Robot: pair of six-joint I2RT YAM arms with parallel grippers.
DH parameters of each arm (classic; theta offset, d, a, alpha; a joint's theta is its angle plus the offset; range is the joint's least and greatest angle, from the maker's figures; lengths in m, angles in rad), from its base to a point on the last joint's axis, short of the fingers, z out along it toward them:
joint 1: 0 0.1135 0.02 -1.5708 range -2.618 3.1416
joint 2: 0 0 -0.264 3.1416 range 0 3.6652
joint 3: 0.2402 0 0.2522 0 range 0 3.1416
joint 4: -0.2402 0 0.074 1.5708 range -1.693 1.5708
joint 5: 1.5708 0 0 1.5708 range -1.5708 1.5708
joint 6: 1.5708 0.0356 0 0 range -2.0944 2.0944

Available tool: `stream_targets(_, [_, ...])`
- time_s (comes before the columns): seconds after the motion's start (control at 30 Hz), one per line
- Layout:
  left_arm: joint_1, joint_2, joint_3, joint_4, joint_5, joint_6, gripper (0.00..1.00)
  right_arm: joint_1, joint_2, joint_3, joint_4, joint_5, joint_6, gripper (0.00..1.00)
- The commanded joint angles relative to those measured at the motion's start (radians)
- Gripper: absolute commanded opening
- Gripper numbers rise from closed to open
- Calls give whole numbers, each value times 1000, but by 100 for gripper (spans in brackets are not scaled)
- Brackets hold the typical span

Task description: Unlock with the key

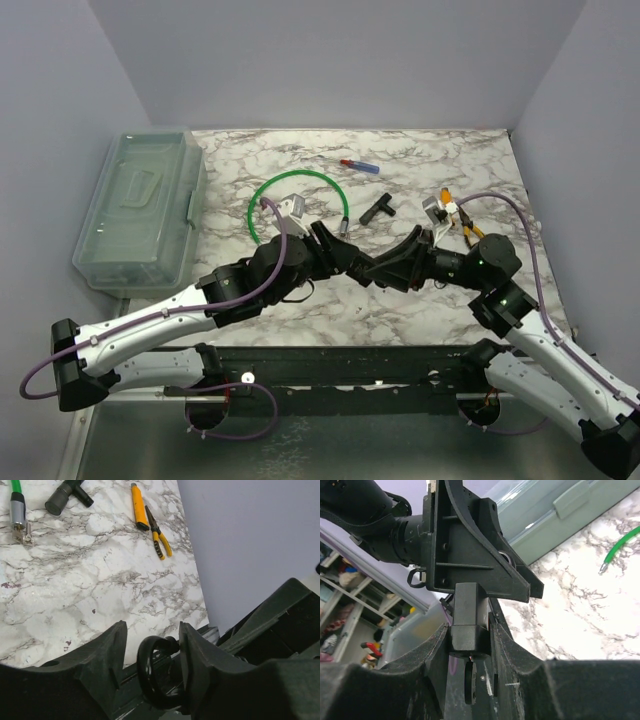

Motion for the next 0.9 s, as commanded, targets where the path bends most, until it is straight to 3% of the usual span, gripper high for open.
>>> stream_targets(0.0, [-5, -9, -2, -66, 23, -24, 56, -1, -37, 91, -84, 43, -117, 0])
stream_targets(0.2, [-5, -42, -7, -88, 25, -8, 81, -1, -47, 83, -120, 1, -132, 0])
stream_targets(0.3, [-3, -73, 4, -114, 3, 21, 86, -1, -51, 79, -156, -37, -139, 0])
stream_targets(0.37, [-4, -96, 16, -135, -14, 51, 86, -1, -47, 79, -185, -64, -146, 0])
stream_targets(0.57, [-2, -153, 53, -158, -55, 138, 70, -1, -26, 91, -235, -126, -163, 0])
stream_targets(0.87, [-1, -112, 109, -175, -35, 189, 65, -1, 53, 111, -187, -234, -161, 0])
